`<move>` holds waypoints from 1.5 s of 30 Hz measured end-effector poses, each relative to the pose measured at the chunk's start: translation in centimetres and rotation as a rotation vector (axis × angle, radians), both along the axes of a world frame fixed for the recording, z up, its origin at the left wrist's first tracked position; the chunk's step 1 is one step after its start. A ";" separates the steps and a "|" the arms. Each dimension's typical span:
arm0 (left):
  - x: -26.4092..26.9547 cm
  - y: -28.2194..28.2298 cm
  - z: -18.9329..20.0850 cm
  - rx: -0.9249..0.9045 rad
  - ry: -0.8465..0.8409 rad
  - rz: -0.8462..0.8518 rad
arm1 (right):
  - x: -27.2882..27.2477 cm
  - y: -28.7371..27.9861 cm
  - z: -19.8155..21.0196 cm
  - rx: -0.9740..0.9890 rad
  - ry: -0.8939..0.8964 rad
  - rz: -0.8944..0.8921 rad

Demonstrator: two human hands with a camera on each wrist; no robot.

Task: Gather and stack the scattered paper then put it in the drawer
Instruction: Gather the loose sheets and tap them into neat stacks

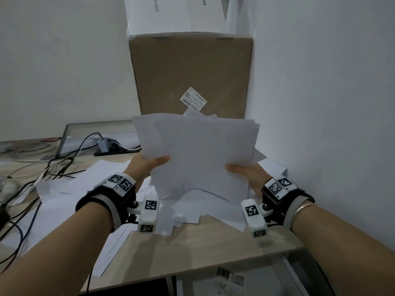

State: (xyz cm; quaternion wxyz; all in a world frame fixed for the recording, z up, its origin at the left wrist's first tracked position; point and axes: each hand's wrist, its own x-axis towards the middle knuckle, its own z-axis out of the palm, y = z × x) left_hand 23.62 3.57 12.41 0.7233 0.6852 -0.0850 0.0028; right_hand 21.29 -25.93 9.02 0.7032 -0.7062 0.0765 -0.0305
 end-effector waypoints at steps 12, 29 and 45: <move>4.1 -1.7 3.8 0.046 -0.144 0.235 | 2.3 0.7 3.1 -0.050 -0.075 -0.221; 0.9 1.7 -5.9 0.161 0.447 0.059 | 0.0 0.3 -5.6 -0.116 0.240 -0.199; -1.2 -2.4 -13.1 0.227 0.557 0.060 | -4.1 1.0 -7.8 0.203 0.340 0.028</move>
